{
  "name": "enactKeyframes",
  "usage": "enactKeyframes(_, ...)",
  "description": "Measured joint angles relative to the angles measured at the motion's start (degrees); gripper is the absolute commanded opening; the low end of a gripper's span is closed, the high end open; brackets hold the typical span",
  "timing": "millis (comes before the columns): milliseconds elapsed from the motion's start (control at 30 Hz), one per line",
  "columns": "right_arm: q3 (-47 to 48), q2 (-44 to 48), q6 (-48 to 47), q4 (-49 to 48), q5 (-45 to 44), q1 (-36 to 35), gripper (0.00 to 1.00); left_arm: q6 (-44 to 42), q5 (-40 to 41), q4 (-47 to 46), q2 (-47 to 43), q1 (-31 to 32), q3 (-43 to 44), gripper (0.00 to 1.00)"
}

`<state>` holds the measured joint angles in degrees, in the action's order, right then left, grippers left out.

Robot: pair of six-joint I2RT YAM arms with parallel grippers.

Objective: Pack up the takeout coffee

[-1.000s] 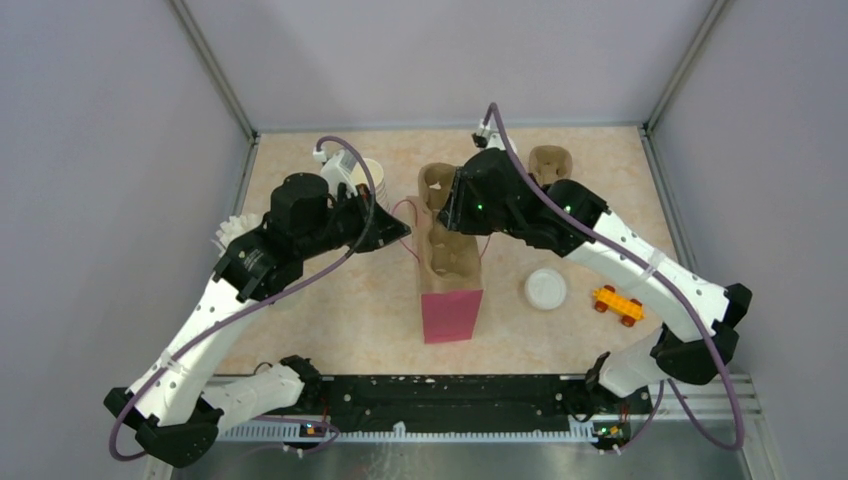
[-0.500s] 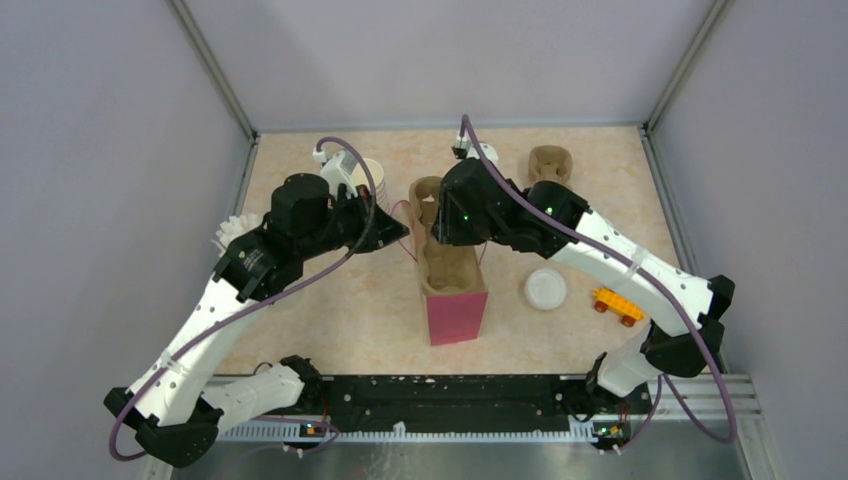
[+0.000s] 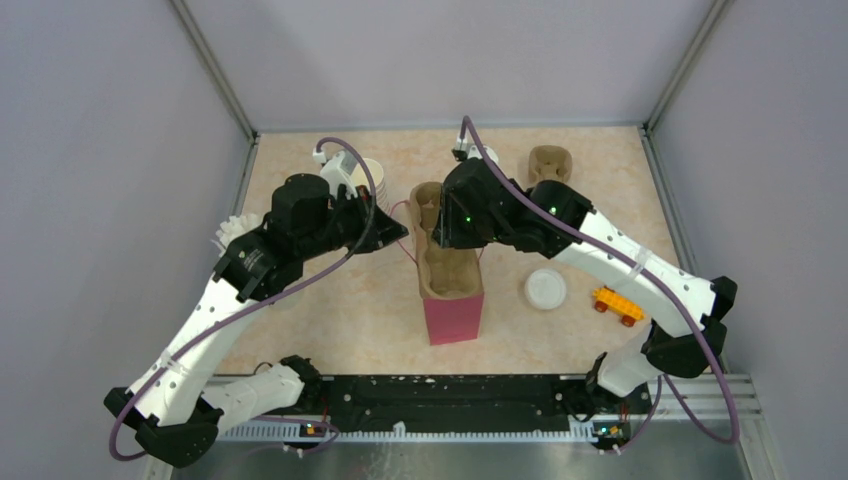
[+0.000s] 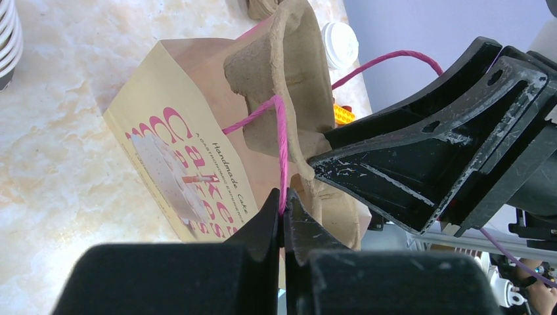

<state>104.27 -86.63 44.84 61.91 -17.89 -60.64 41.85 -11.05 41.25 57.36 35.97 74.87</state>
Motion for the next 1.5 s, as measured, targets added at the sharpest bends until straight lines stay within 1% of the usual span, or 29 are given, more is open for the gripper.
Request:
enactKeyframes(367,-3.1,0.2,0.2,0.8,-0.9,0.0,0.21,0.0,0.4,0.3,-0.7,0.0,0.0,0.00)
enactKeyframes(433,-3.5,0.2,0.1,0.7,-1.6,0.0,0.21,0.0,0.3,0.3,-0.6,0.0,0.0,0.02)
enactKeyframes(667,-5.6,-0.6,-0.9,-1.9,-3.3,-0.1,0.21,0.2,-0.4,-0.1,-1.4,0.0,-0.9,0.03)
enactKeyframes(1033,-5.4,-3.2,-2.5,-4.4,-4.1,-0.1,0.21,0.3,-1.6,-0.7,-1.6,0.0,-1.6,0.02)
enactKeyframes(1233,-0.9,-5.9,-2.9,-3.7,-4.9,0.0,0.21,0.3,-1.6,-1.0,-1.7,0.0,-1.6,0.02)
enactKeyframes(1400,-1.4,-5.8,-2.4,-4.6,-4.7,0.8,0.22,0.3,-1.6,-1.0,-1.8,0.0,-1.7,0.02)
enactKeyframes(1500,-3.4,-5.2,-2.5,-6.5,-4.7,1.2,0.22,0.3,-1.6,-1.0,-1.9,0.0,-1.8,0.02)
